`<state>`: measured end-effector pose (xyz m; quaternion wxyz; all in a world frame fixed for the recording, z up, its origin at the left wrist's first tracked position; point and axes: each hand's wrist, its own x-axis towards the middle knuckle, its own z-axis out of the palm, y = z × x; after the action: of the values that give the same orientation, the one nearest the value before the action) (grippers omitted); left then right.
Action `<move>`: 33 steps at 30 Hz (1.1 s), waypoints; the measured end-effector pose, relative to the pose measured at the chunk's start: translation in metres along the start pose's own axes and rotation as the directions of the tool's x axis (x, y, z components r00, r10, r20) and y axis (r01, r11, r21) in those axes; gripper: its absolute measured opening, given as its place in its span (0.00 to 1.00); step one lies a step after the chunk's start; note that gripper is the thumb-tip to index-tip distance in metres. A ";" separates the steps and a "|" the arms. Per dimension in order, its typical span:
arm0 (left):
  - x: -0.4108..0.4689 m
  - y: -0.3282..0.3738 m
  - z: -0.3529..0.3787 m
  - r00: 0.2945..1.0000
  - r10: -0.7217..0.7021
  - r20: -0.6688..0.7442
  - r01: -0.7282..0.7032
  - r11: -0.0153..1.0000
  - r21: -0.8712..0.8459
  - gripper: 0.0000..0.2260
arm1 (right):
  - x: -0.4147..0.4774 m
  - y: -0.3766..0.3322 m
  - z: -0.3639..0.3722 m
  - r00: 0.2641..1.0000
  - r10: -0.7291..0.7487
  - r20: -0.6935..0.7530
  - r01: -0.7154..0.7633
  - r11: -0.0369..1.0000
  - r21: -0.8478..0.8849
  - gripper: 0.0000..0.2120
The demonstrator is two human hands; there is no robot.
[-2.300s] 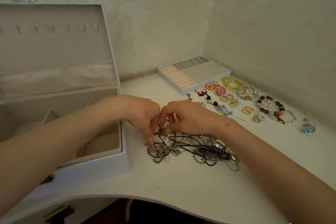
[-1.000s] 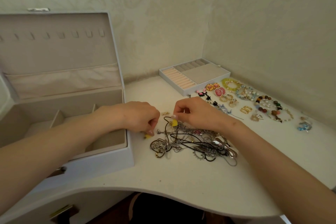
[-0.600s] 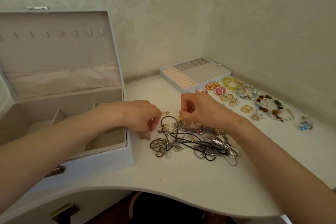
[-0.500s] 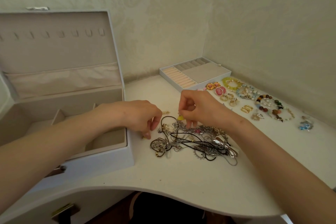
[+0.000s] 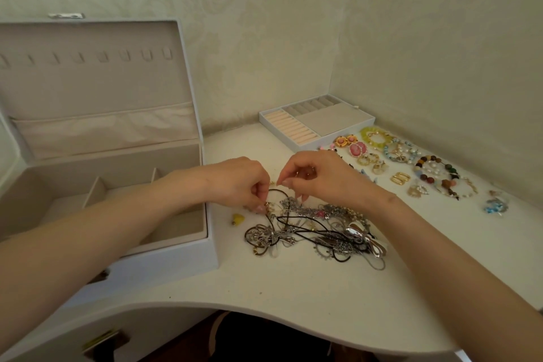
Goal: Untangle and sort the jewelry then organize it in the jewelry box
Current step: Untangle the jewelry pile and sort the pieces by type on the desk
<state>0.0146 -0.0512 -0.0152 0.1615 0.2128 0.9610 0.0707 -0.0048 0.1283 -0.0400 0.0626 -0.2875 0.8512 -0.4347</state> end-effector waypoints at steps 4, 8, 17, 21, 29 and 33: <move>-0.006 -0.005 -0.013 0.999 0.028 0.036 -0.025 0.996 -0.082 0.04 | 0.001 0.003 -0.002 0.999 -0.008 -0.044 0.008 1.000 0.020 0.05; -0.008 -0.007 -0.032 0.995 0.042 0.086 -0.038 0.998 -0.047 0.03 | 0.001 0.006 -0.004 0.999 -0.020 -0.049 0.020 1.000 0.016 0.05; 0.010 0.004 -0.049 0.991 0.129 -0.024 -0.130 0.990 -0.056 0.03 | 0.001 0.017 -0.014 0.999 0.038 -0.026 -0.039 0.999 -0.020 0.01; 0.022 0.007 -0.048 0.989 0.141 -0.052 -0.146 0.983 -0.108 0.03 | 0.000 0.022 -0.025 0.995 0.078 -0.065 -0.081 0.995 -0.051 0.03; 0.026 0.003 -0.044 0.973 0.165 -0.159 -0.202 0.948 -0.247 0.06 | -0.001 0.018 -0.013 0.987 0.051 0.155 -0.080 0.980 0.184 0.11; 0.025 0.000 -0.041 0.964 0.167 -0.204 -0.218 0.942 -0.255 0.07 | -0.001 0.018 -0.011 0.980 0.052 0.191 -0.100 0.963 0.250 0.07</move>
<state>-0.0213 -0.0432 0.0166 0.0945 0.2743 0.9269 0.2382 -0.0154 0.1450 -0.0473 0.1939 -0.2825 0.7884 -0.5109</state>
